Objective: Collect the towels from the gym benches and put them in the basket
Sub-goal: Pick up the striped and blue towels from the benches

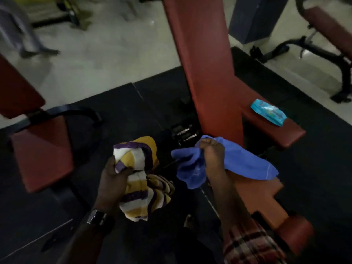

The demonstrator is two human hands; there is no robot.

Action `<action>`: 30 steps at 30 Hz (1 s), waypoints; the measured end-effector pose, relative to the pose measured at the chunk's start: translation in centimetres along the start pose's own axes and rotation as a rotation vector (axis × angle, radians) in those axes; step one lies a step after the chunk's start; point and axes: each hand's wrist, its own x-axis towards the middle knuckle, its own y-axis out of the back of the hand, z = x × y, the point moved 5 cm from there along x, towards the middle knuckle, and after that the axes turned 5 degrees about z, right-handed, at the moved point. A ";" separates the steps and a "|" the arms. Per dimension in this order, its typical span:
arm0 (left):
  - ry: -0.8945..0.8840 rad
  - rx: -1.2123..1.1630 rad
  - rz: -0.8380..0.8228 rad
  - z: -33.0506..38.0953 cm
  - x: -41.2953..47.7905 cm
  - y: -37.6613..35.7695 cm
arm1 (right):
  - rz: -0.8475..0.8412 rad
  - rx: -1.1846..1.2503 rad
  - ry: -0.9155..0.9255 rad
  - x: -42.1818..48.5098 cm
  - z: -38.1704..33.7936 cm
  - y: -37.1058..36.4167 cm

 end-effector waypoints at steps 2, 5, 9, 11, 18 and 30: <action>-0.013 -0.027 -0.025 -1.0 -1.8 3.7 | -0.028 0.070 0.051 -3.2 -2.1 -1.8; -0.027 -0.081 -0.007 -2.1 -4.9 10.4 | -0.120 0.177 0.139 -9.8 -4.7 -5.5; -0.043 -0.189 0.130 -3.9 -8.8 19.7 | -0.346 0.469 0.211 -18.6 -7.5 -11.2; -0.058 -0.232 0.197 -4.6 -10.1 23.9 | -0.451 0.521 0.227 -22.7 -8.7 -13.8; -0.051 -0.364 0.430 -8.3 -13.9 37.5 | -0.712 0.356 0.270 -35.7 -9.4 -26.8; 0.141 -0.254 0.994 -19.8 -21.1 63.7 | -1.410 0.033 0.431 -63.0 -3.2 -56.1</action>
